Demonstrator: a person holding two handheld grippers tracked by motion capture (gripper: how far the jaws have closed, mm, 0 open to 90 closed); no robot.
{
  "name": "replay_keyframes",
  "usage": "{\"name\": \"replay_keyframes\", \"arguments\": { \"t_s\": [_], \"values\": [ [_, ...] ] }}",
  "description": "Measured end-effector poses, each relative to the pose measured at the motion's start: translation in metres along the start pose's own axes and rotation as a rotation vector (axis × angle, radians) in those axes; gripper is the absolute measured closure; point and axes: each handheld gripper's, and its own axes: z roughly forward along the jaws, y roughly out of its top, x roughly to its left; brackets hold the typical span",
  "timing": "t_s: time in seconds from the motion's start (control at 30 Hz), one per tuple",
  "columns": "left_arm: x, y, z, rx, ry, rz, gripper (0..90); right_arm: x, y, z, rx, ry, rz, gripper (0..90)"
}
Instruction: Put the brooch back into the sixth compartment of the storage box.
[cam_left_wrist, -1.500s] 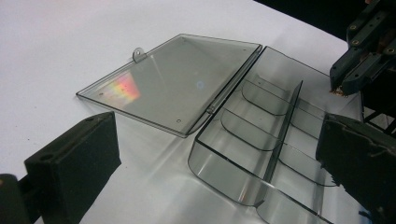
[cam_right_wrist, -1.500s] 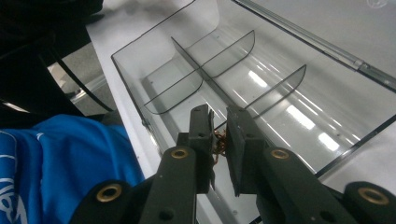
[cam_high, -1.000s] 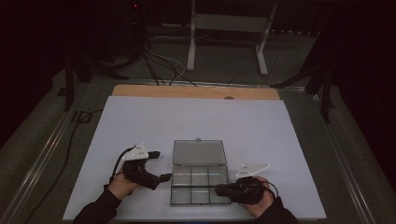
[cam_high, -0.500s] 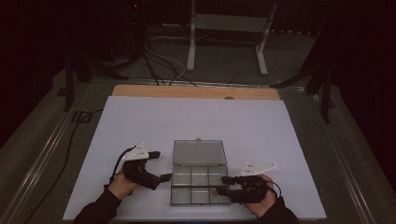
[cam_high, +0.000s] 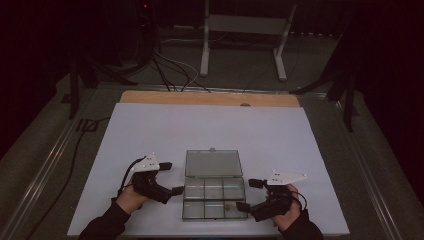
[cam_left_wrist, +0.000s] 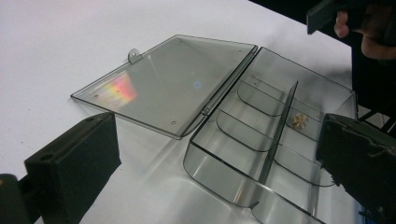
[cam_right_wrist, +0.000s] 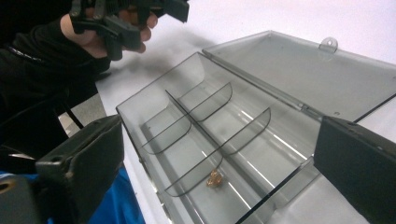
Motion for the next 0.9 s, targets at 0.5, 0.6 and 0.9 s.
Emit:
{"name": "replay_keyframes", "arguments": {
  "t_s": [0.5, 0.6, 0.9],
  "values": [
    [-0.002, 0.009, 0.000, -0.005, -0.025, -0.002, 1.4, -0.013, 0.002, -0.020, -0.095, -0.074, 0.008, 0.0],
    [-0.003, 0.013, 0.001, -0.006, -0.029, 0.002, 1.4, -0.014, 0.001, -0.021, -0.095, -0.089, 0.002, 0.0],
    [-0.002, 0.023, 0.003, -0.019, -0.039, 0.002, 1.4, -0.017, -0.001, -0.023, -0.130, -0.120, -0.005, 0.0]
  ]
}}
